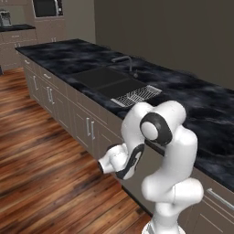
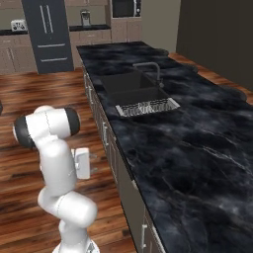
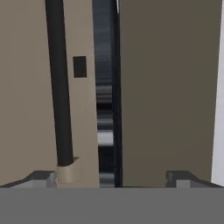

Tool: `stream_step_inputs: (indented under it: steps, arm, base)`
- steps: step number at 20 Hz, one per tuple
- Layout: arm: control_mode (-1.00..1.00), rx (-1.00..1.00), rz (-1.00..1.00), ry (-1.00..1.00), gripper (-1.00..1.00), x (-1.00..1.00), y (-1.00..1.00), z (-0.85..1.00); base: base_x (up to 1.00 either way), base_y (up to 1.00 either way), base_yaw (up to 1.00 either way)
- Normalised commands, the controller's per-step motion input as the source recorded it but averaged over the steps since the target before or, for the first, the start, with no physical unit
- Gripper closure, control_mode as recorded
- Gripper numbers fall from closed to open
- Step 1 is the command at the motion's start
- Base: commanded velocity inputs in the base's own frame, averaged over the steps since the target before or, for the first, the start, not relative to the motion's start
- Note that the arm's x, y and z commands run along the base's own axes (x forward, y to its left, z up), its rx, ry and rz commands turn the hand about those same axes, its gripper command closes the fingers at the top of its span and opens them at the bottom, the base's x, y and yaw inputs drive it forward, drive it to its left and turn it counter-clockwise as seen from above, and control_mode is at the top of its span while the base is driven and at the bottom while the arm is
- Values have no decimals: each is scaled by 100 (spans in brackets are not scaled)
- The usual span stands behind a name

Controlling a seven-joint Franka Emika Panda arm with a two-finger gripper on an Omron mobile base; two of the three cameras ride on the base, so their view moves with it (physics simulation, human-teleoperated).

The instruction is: Open the dishwasher door and pull out the top rack.

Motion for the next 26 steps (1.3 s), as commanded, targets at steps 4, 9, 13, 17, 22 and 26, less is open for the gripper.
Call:
stream_step_inputs:
  steps: [4, 9, 13, 17, 22, 26]
  arm:
    - [-100, -3, -2, 0, -100, 21, -5, -20]
    - [-100, -3, -2, 0, -100, 23, -11, -14]
    - [-100, -1, -4, 0, -100, 23, -15, -1]
    - [-100, 0, -5, 0, -100, 27, -17, 0]
    - [-100, 0, -4, 0, -100, 26, -16, -1]
    - [-100, 0, -3, 0, -100, 16, -19, -6]
  base:
    - [0, 0, 0]
    - [0, 0, 0]
    - [0, 0, 0]
    - [0, 0, 0]
    - [0, 0, 0]
    - [0, 0, 0]
